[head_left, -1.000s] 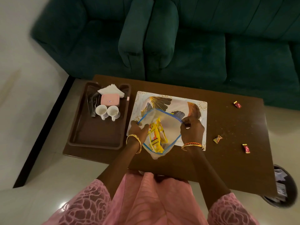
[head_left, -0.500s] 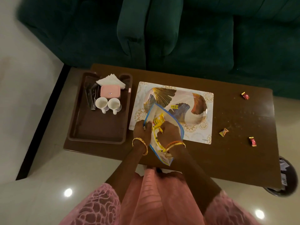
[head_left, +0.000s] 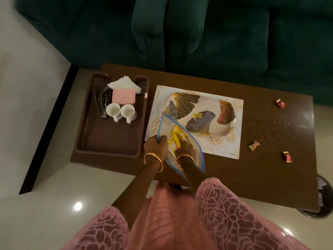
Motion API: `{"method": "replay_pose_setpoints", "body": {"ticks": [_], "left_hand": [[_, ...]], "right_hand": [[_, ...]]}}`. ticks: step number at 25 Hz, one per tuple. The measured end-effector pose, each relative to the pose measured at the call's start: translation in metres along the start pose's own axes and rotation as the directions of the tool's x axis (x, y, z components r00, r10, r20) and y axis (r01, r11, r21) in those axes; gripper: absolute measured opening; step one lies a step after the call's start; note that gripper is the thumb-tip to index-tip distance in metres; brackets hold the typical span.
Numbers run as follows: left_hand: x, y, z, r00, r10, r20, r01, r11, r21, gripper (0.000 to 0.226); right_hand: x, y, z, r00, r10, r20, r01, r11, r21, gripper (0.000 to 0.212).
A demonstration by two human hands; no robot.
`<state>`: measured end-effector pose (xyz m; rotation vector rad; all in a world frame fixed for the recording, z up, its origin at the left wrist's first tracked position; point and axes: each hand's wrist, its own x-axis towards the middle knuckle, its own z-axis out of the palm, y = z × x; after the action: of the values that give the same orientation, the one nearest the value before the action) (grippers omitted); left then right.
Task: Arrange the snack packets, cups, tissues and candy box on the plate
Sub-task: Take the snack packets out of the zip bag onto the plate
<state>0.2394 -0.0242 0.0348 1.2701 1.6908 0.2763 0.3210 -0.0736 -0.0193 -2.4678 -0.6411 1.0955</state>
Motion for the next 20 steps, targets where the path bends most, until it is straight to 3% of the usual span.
{"method": "replay_pose_setpoints", "body": {"ticks": [3,8,10,13,16,20], "left_hand": [[0.001,0.001,-0.006,0.998,-0.055,-0.012,0.054,0.997,-0.048,0.028],[0.002,0.013,-0.028,0.989,-0.139,0.049,0.144,0.981,-0.133,0.025],[0.008,0.015,-0.038,0.987,-0.154,0.044,0.159,0.971,-0.179,0.017],[0.015,0.02,-0.049,0.979,-0.191,0.065,0.201,0.944,-0.261,0.037],[0.017,0.027,-0.054,0.977,-0.19,0.094,0.211,0.92,-0.329,0.041],[0.017,0.042,-0.058,0.985,-0.147,0.089,0.168,0.934,-0.316,0.036]], "right_hand": [[-0.009,-0.012,-0.004,0.998,-0.033,0.056,0.048,0.958,-0.284,0.038],[-0.051,-0.036,-0.043,0.971,-0.236,-0.038,0.217,0.937,-0.273,0.028],[-0.063,-0.037,-0.07,0.95,-0.312,-0.028,0.302,0.937,-0.173,0.022],[-0.074,-0.036,-0.12,0.944,-0.327,-0.055,0.331,0.93,0.159,0.017],[-0.066,-0.027,-0.152,0.938,-0.337,-0.085,0.338,0.83,0.443,0.017],[-0.036,-0.005,-0.169,0.955,-0.258,-0.147,0.292,0.729,0.619,0.024]]}}
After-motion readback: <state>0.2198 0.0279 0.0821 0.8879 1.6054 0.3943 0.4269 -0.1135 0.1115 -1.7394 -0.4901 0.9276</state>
